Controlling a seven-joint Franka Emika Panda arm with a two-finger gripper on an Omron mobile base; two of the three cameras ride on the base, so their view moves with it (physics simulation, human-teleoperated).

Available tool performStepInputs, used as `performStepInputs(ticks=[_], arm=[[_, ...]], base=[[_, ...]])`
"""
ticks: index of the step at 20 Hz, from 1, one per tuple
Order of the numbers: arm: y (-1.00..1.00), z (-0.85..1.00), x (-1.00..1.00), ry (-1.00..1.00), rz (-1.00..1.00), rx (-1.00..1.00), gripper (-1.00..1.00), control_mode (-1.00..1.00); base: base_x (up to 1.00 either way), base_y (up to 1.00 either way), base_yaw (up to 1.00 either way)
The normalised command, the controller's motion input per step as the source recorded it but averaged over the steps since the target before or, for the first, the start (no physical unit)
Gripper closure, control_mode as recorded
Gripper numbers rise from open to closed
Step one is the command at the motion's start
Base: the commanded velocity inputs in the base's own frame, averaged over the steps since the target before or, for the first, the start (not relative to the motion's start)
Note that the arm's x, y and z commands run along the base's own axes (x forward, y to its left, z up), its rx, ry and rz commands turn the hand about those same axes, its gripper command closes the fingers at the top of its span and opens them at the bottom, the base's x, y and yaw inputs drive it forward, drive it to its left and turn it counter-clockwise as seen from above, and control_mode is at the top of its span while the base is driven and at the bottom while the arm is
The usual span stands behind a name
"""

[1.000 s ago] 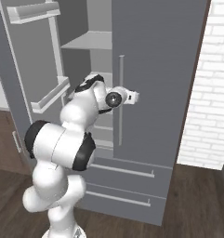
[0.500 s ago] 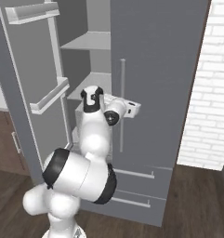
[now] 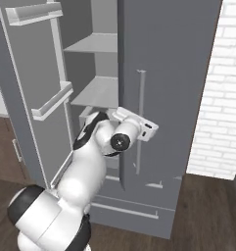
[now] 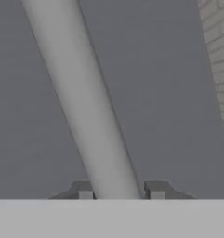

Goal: Grab a lemon wedge from the fridge and one ice cube from the ice bowl, and put them in the glass of lemonade.

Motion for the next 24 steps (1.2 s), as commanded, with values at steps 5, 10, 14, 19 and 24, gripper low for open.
performStepInputs(ticks=[5,10,14,19,24], arm=[[-0.83,0.93,-0.92,0.16,0.00,0.19,1.00,-1.00],[-0.86,0.78,-0.99,0.12,0.00,0.18,1.00,-1.00],[-0.90,0.56,-1.00,0.08,0.00,0.16,1.00,-1.00],[0.27,0.40,-0.92,0.01,0.11,-0.02,1.00,-1.00],[1.00,0.20,-0.09,0.17,0.28,-0.25,1.00,-1.00]], base=[[0.00,0.00,0.00],[0.00,0.00,0.00],[0.00,0.00,0.00],[0.00,0.00,0.00],[0.00,0.00,0.00]])
